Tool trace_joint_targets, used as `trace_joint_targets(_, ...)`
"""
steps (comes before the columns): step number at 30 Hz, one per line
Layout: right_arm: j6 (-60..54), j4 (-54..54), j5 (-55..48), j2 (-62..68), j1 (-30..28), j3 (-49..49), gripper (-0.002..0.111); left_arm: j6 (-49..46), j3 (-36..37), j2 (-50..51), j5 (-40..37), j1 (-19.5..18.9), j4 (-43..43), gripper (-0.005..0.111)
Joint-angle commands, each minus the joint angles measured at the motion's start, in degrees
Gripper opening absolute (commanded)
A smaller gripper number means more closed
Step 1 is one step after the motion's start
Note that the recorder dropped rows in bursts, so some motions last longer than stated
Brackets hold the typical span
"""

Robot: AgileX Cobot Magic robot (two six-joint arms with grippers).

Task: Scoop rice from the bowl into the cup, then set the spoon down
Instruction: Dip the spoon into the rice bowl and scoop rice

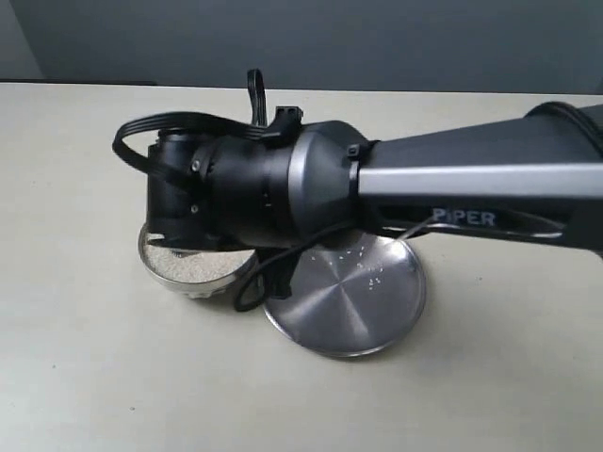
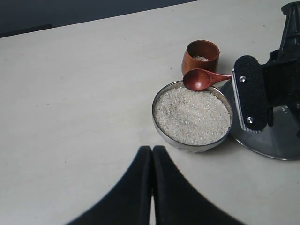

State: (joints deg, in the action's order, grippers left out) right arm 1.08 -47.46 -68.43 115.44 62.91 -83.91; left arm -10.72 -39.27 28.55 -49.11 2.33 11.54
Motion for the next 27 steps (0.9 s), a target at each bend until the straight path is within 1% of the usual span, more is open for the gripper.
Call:
trace_joint_targets(1,0.68,-0.89,0.39,0.32,0.51,-0.36,-0.001,-0.01,-0.19,0.16,0.77,0.11,-0.27,0.000)
trace_joint_targets(27,-1.08,9.92,5.63,0.32,0.51,-0.36,-0.001,-0.01,-0.19,0.16,0.77,0.11,-0.27,0.000)
